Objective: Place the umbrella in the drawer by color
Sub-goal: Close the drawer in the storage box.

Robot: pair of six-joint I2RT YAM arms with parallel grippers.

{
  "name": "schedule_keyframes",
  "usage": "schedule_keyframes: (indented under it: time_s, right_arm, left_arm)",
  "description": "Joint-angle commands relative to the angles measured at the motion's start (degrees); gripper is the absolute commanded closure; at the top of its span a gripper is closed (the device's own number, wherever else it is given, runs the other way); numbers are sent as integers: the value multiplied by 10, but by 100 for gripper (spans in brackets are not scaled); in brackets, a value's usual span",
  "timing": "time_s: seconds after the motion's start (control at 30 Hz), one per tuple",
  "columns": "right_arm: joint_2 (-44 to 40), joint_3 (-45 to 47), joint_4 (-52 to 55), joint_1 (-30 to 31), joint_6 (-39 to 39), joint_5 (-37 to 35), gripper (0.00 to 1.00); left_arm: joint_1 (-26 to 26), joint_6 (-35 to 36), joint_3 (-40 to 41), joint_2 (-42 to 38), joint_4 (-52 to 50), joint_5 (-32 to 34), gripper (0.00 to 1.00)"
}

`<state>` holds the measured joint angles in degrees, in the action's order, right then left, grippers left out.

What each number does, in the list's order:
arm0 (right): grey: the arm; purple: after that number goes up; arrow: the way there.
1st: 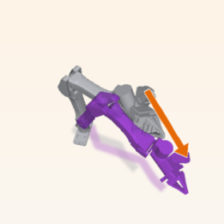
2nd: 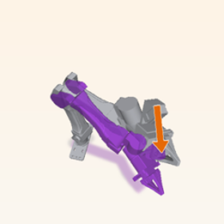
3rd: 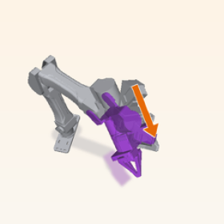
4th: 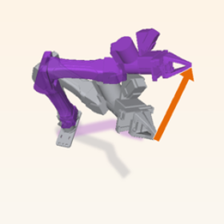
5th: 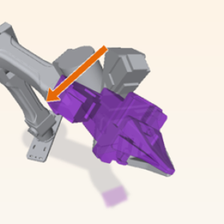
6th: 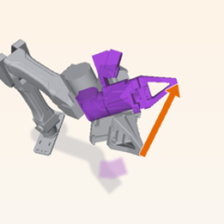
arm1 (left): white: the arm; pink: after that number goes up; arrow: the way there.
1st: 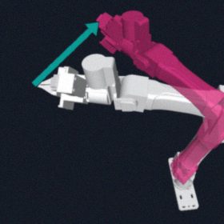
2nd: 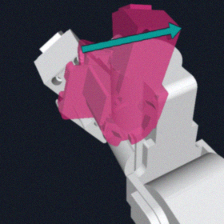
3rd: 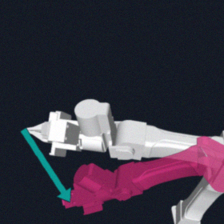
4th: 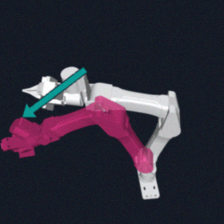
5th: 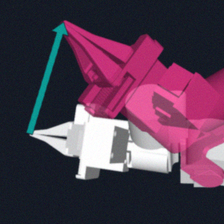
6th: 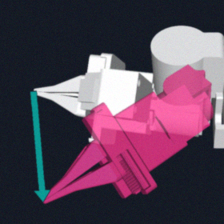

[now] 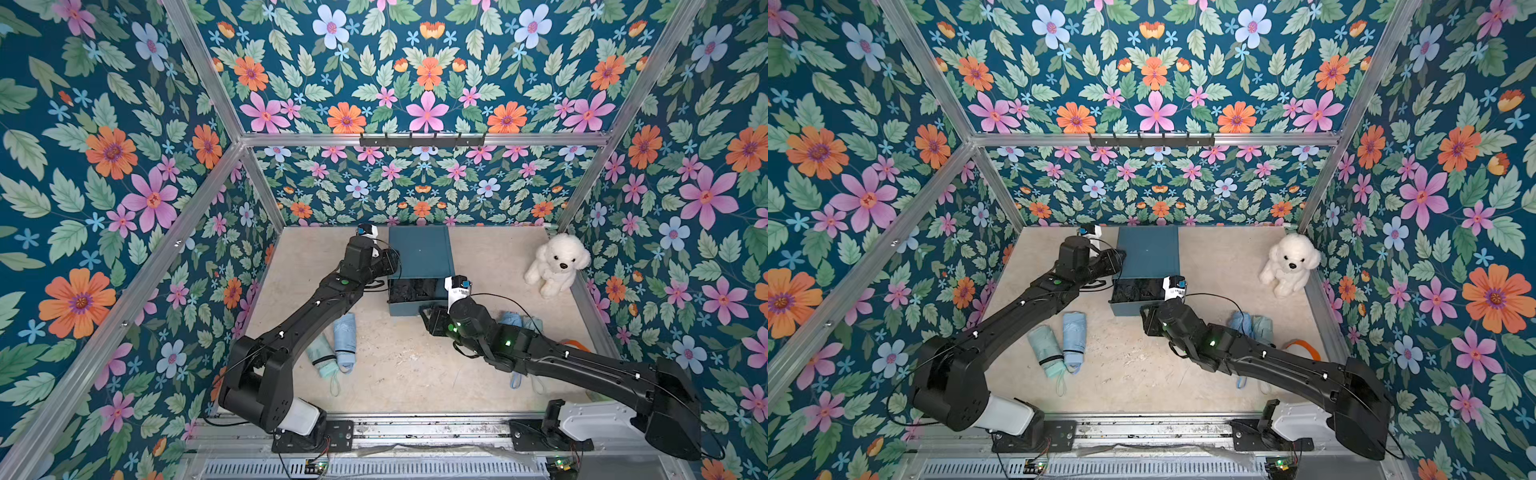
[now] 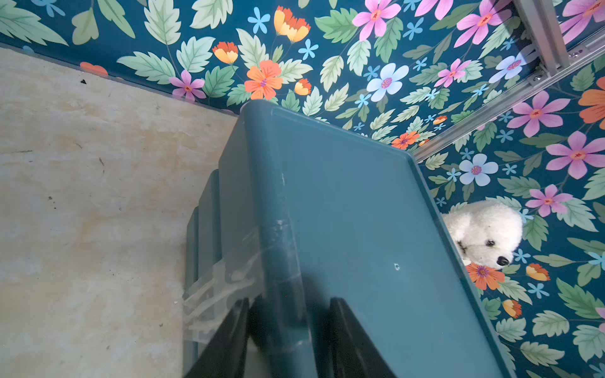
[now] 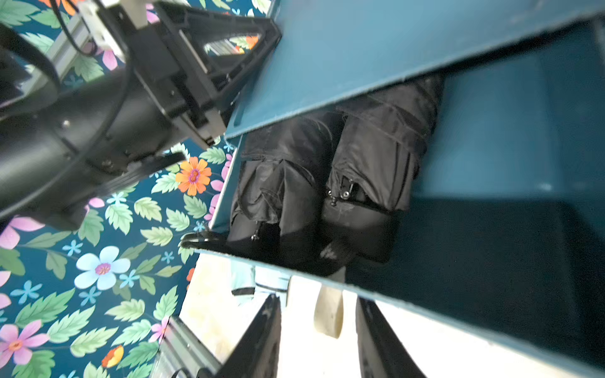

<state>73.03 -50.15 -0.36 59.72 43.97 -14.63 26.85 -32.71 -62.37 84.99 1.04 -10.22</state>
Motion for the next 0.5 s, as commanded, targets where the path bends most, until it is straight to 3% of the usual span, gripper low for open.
schedule_keyframes:
  time_s: [0.0,0.13,0.47]
  right_arm:
    - [10,0,-50,-15,-25,-19,57]
    - [25,15,-91,-31,-41,-21,59]
    - [75,32,-208,-46,-101,-52,80]
  left_arm:
    - [5,22,6,4,-122,-21,57]
    - [7,24,7,3,-122,-21,57]
    - [8,28,8,1,-122,-26,57]
